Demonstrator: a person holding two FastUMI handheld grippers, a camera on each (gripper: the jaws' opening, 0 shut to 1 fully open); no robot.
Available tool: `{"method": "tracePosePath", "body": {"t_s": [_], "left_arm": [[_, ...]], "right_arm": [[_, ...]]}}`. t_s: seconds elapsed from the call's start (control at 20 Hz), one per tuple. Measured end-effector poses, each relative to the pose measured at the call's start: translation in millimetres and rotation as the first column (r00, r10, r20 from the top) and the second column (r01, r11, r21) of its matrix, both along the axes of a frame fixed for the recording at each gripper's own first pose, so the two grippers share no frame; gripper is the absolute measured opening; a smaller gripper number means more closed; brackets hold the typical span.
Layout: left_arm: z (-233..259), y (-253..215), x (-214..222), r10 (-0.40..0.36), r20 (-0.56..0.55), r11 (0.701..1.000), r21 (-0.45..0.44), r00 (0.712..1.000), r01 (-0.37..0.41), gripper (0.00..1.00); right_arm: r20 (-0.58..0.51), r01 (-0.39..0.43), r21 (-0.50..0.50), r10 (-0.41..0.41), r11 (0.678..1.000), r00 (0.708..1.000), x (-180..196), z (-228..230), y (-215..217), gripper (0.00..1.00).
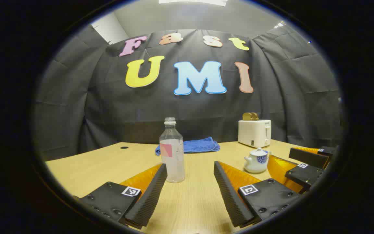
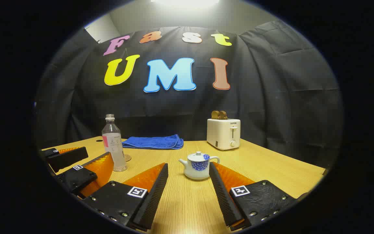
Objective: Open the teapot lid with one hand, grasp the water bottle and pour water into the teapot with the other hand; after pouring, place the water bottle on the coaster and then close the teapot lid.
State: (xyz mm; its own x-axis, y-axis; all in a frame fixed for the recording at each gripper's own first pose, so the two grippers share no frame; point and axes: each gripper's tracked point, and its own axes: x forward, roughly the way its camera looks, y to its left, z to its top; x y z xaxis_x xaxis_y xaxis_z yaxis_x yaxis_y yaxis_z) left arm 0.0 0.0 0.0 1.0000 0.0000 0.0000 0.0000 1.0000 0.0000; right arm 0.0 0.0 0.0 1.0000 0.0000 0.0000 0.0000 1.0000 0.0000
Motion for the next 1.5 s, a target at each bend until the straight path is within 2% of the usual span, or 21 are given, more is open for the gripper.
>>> {"method": "tracePosePath", "body": {"t_s": [0.75, 1.05, 1.2, 1.3, 1.4, 1.5], "left_arm": [[0, -1, -1, -0.01, -0.008, 1.0, 0.004, 1.0, 0.01, 1.0], [-2, -1, 1, -0.029, -0.033, 1.0, 0.003, 0.999, 0.03, 1.0], [8, 1, 5, -0.029, -0.017, 1.0, 0.006, 0.999, 0.029, 1.0], [18, 2, 10, -0.03, 0.009, 0.999, 0.016, 1.0, 0.029, 1.0], [20, 4, 12, -0.028, 0.017, 0.999, 0.032, 0.999, 0.028, 1.0], [16, 4, 17, -0.029, 0.003, 0.999, 0.037, 1.0, 0.029, 1.0]], "right_arm": [[0.003, -0.029, 0.006, 0.029, 1.0, 1.0, 2, 0, 2, 0.79], [-0.022, -0.017, 0.09, 0.019, 0.996, 1.0, 1, -3, 1, 0.79], [-0.02, 0.007, 0.041, -0.006, 0.999, 1.0, 4, -7, 0, 0.79], [-0.037, -0.003, 0.006, 0.003, 1.0, 0.999, 12, -5, -3, 0.79], [-0.045, -0.018, 0.02, 0.018, 1.0, 0.999, 32, 2, -5, 0.79], [-0.049, 0.003, 0.027, -0.002, 1.0, 0.999, 49, 8, -12, 0.79]]}}
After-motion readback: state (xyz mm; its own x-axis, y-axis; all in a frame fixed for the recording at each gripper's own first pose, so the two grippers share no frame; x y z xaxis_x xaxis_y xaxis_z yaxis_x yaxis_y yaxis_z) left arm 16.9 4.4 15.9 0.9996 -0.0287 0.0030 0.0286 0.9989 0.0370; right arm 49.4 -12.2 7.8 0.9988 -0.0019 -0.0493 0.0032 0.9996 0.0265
